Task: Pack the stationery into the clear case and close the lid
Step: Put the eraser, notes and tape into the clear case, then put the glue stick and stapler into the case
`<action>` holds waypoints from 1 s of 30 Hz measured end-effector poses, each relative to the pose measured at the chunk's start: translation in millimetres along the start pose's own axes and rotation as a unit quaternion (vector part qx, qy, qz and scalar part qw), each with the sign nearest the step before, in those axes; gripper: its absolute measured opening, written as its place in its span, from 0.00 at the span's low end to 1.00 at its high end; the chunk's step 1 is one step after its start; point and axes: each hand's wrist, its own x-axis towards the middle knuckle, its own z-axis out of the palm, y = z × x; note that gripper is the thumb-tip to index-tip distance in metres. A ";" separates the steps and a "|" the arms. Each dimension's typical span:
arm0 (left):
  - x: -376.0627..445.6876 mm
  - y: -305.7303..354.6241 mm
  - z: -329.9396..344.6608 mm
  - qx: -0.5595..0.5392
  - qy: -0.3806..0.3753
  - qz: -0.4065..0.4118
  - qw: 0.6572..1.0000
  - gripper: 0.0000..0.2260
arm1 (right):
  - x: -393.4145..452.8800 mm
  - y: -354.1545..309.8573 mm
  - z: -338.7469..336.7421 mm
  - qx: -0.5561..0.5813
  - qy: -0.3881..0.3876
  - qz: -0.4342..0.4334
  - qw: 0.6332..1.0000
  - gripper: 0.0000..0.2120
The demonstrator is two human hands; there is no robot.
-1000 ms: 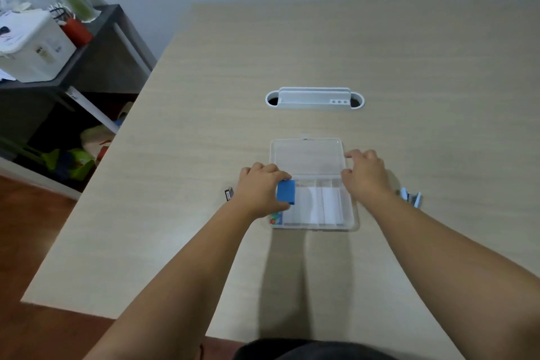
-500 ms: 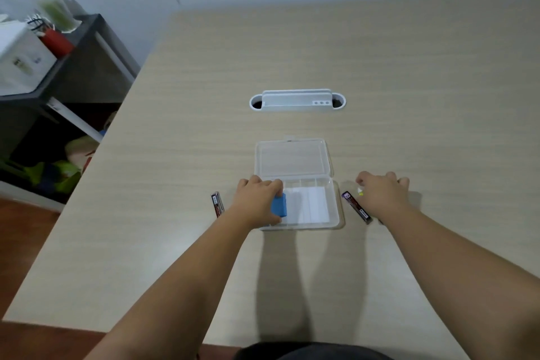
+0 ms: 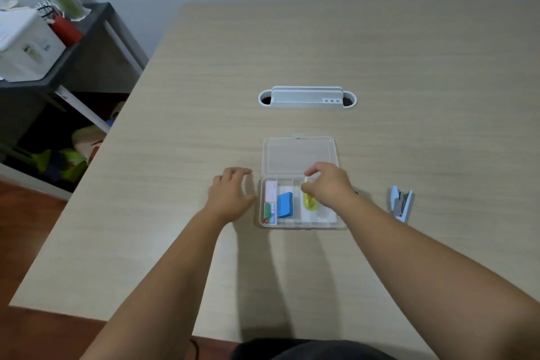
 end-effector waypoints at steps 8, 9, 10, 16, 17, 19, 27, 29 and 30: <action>-0.9 -26.4 11.0 0.027 -0.018 -0.098 0.995 0.22 | 4.8 2.6 26.7 -0.108 -0.008 -0.014 0.994 0.15; -0.8 -27.4 12.2 0.013 -0.007 -0.099 0.995 0.22 | 6.6 3.3 26.2 -0.116 -0.004 -0.018 0.993 0.16; -1.0 -27.9 13.3 -0.006 0.001 -0.100 0.995 0.22 | 8.3 4.4 24.6 -0.112 0.002 -0.020 0.994 0.16; -2.3 -18.8 16.8 -0.096 0.058 -0.111 0.988 0.13 | 14.1 27.6 -12.7 0.002 0.124 0.000 0.992 0.10; -2.8 -15.7 16.5 -0.103 0.061 -0.114 0.986 0.11 | 15.2 36.1 -20.7 0.000 0.140 0.012 0.990 0.10; -5.1 -9.6 15.1 -0.124 0.052 -0.118 0.984 0.08 | 16.1 53.3 -33.5 -0.016 0.141 0.042 0.989 0.12; -16.6 44.5 -8.5 -0.162 0.063 -0.062 0.983 0.05 | 5.2 90.2 -44.6 -0.137 0.050 0.070 0.987 0.16; -20.7 68.7 -7.0 -0.180 0.033 -0.005 0.983 0.03 | 1.8 92.6 -45.5 -0.176 0.030 0.057 0.982 0.18; -21.9 80.1 -4.1 -0.195 0.011 0.018 0.980 0.03 | 0.6 92.9 -45.4 -0.191 0.023 0.051 0.980 0.18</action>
